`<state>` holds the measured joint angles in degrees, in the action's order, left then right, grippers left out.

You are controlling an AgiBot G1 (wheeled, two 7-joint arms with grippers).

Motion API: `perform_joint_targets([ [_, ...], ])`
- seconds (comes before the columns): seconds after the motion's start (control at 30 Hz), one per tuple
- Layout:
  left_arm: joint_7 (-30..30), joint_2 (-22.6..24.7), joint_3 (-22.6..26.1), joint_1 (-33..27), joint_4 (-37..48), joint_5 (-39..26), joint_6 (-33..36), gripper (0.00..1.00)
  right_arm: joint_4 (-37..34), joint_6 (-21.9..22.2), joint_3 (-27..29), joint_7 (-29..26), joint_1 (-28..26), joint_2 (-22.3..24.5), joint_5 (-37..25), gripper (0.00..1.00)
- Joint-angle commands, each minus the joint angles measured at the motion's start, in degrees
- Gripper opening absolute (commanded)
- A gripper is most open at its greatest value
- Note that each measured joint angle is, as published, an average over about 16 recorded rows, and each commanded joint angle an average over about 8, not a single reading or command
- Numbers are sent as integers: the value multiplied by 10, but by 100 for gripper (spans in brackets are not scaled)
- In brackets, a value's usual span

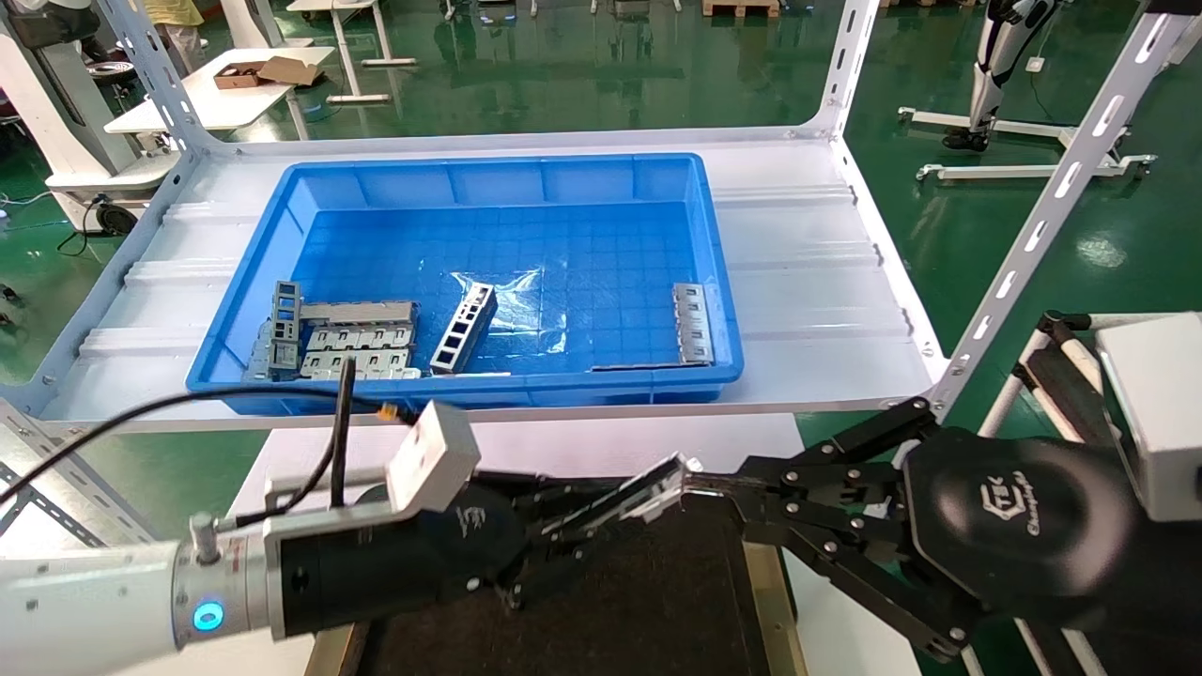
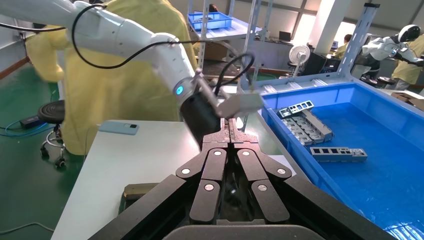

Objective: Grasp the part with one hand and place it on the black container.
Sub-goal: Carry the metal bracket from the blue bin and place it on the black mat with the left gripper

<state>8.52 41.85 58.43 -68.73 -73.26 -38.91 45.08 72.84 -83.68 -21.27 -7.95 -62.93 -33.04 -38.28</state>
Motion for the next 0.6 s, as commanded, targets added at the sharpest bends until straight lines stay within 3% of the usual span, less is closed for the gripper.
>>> perform_joint_targets([
  [0.03, 12, -15, 7, 21, -23, -3, -25, 0, 0, 0, 0, 0, 0, 0, 0, 0],
  [0.33, 26, -7, 29, 103, -26, -6, -138, 0, 0, 0, 0, 0, 0, 0, 0, 0],
  [0.6, 60, 54, 46, 156, -11, -1, -309, 0, 0, 0, 0, 0, 0, 0, 0, 0],
])
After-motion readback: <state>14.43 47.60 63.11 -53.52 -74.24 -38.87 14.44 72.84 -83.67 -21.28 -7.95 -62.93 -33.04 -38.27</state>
